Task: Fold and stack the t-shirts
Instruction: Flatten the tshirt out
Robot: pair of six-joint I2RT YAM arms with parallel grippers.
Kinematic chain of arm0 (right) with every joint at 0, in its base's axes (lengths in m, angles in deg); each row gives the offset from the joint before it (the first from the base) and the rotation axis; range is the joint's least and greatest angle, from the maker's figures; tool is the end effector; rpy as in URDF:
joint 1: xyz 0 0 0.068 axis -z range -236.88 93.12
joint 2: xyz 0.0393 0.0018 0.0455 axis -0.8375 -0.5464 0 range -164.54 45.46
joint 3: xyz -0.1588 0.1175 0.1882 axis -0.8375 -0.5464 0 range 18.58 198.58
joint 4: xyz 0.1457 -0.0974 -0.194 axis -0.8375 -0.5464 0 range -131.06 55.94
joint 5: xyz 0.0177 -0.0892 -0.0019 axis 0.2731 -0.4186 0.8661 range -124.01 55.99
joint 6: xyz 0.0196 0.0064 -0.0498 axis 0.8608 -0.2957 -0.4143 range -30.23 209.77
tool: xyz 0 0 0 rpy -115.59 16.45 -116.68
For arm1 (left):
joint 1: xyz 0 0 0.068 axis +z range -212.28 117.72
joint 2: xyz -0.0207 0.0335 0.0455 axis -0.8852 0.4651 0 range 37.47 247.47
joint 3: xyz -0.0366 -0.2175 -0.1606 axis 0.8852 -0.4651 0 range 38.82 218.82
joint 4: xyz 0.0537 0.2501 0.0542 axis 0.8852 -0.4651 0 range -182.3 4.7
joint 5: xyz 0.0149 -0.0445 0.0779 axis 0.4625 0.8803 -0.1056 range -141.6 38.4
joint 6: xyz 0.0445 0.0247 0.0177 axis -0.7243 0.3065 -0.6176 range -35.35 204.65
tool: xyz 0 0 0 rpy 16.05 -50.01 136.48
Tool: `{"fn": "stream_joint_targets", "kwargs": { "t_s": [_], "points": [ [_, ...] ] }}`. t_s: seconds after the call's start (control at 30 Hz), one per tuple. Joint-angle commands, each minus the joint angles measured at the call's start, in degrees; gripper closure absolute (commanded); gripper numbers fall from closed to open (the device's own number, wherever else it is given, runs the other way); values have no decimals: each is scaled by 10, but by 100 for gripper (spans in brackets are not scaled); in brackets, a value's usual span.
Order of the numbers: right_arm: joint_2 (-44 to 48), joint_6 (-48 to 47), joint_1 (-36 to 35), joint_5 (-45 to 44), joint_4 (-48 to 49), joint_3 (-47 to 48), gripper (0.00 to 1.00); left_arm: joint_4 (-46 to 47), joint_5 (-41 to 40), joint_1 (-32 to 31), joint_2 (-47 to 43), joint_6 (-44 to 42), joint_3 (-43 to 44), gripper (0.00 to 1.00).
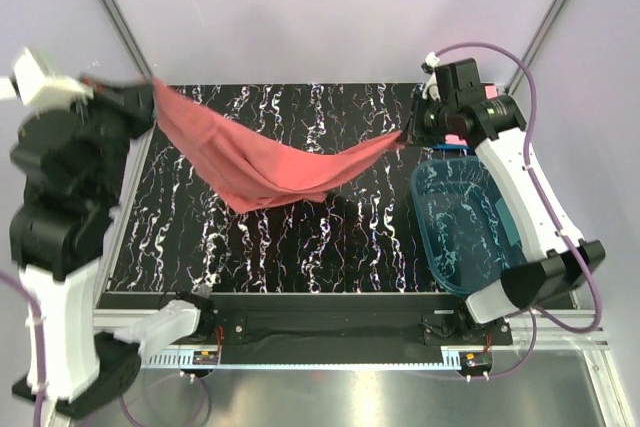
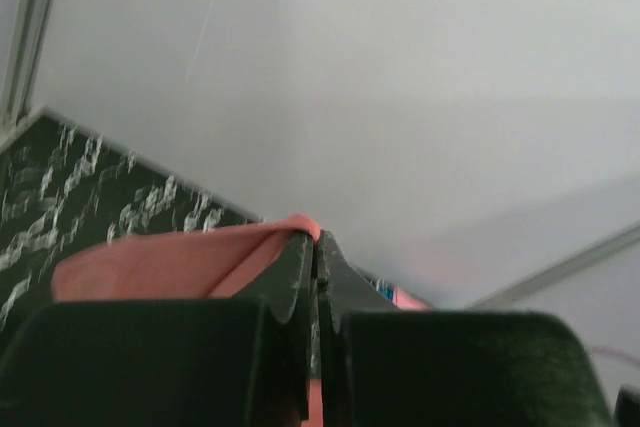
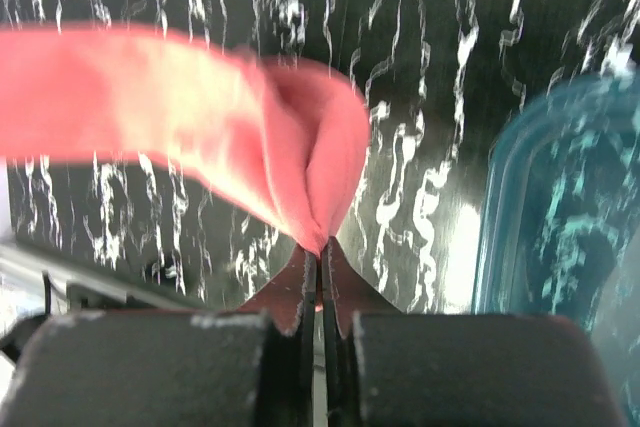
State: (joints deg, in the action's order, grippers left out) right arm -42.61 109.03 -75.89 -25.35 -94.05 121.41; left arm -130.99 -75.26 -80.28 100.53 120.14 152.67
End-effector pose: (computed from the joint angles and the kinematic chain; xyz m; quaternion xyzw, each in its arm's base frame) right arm 0.2910 0.1059 0.4203 -0.0267 0.9221 0.1904 0.3358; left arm 0.1139 -0.0219 0.5862 -0.2499 0.6300 -0.2014 0.7072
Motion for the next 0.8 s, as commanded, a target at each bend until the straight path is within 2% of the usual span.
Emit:
{"fn": "stream_joint_targets", "kwargs": {
  "t_s": [0.0, 0.03, 0.13, 0.17, 0.27, 0.3, 0.4, 0.53, 0.67, 0.77],
  "points": [
    [71, -4, 2, 32, -16, -59, 100, -47, 29, 3, -121, 76, -117, 100],
    [84, 3, 2, 43, -15, -81, 100, -69, 32, 3, -176, 106, -147, 100],
    [129, 11, -7, 76, -17, -170, 100, -203, 50, 3, -238, 167, -226, 100],
    [148, 12, -21, 80, -17, -211, 100, -261, 81, 4, -268, 177, -273, 100],
    [168, 21, -68, 79, -15, -278, 100, -316, 152, 5, -335, 210, -366, 100],
    [168, 25, -83, 78, -15, -291, 100, -324, 167, 5, -347, 219, -422, 100],
    [167, 47, -139, 75, -4, -333, 100, -347, 221, 5, -361, 233, -502, 100],
    [170, 81, -168, 84, 26, -390, 100, -317, 267, 5, -377, 245, -618, 100],
    [176, 96, -171, 81, 36, -416, 100, -277, 285, 5, -365, 239, -665, 100],
    [177, 104, -171, 72, 45, -431, 100, -254, 289, 5, -338, 219, -663, 100]
  ]
}}
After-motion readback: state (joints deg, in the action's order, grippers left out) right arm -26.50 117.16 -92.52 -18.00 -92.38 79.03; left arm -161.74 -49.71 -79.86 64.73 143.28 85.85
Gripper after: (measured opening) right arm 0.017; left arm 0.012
